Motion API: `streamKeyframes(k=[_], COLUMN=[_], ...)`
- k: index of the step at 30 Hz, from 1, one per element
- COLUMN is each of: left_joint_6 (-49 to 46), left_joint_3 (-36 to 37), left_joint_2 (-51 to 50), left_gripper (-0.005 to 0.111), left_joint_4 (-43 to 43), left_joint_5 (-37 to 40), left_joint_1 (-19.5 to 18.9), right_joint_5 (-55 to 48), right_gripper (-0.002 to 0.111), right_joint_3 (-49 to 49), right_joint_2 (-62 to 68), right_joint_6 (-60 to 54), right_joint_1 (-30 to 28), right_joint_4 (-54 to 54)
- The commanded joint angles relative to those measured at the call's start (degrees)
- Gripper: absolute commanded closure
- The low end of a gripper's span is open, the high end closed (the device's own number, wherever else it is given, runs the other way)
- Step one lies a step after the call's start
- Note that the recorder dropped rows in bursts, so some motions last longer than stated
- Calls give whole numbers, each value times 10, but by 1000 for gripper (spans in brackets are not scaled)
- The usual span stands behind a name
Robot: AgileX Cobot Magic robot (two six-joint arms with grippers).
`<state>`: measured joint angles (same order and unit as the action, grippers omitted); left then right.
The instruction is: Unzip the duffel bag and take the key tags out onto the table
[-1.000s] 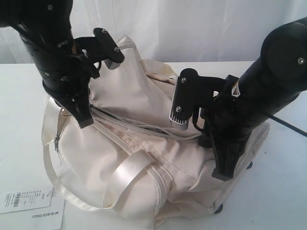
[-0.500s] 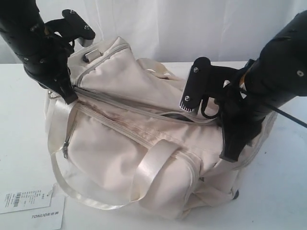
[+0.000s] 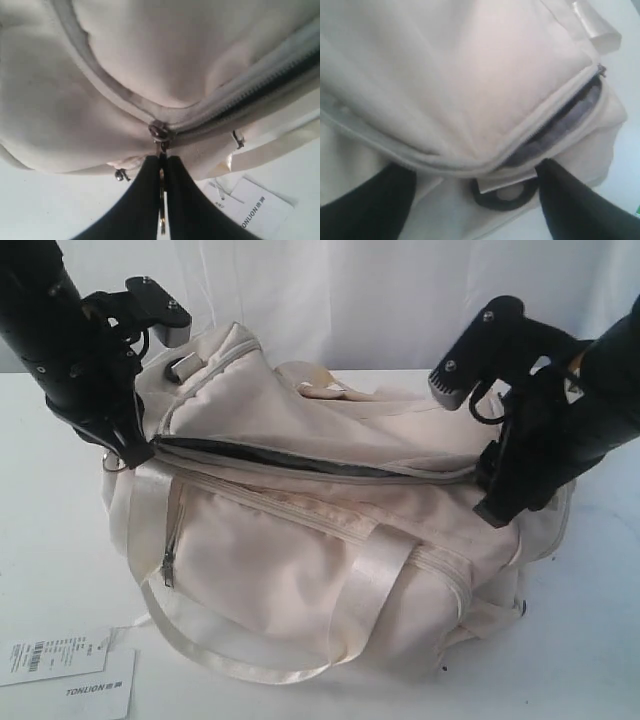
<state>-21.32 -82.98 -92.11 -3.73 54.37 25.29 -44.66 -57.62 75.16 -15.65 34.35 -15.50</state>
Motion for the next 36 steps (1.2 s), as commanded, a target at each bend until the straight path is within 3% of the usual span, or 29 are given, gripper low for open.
streamKeyframes(k=[1,10,16,23,26,31,36], left_joint_6=[-10,-17,-17,-17,-17,-20,-20], left_joint_3=[3,3,3,3,3,3,3], left_joint_2=[8,8,8,8,8,8,8], left_gripper=[107,107,107,107,107,107,107], left_joint_4=[17,37,43,47,46,46,46], left_joint_5=[29,30,32,33,34,35,35], left_joint_1=[-6,-6,-6,-6,-6,-6,-6], right_joint_5=[-6,-14,9,39,24,-52,-118], right_gripper=[32,32,32,33,47,109,108], right_joint_3=[1,4,30,59,59,59,59], right_joint_2=[-55,-74,-24,66,95,116,116], right_joint_6=[-22,-154,-171,-133,-51,42,64], right_joint_1=[20,105,163,171,171,171,170], right_joint_4=[19,189,187,118,30,-83,-153])
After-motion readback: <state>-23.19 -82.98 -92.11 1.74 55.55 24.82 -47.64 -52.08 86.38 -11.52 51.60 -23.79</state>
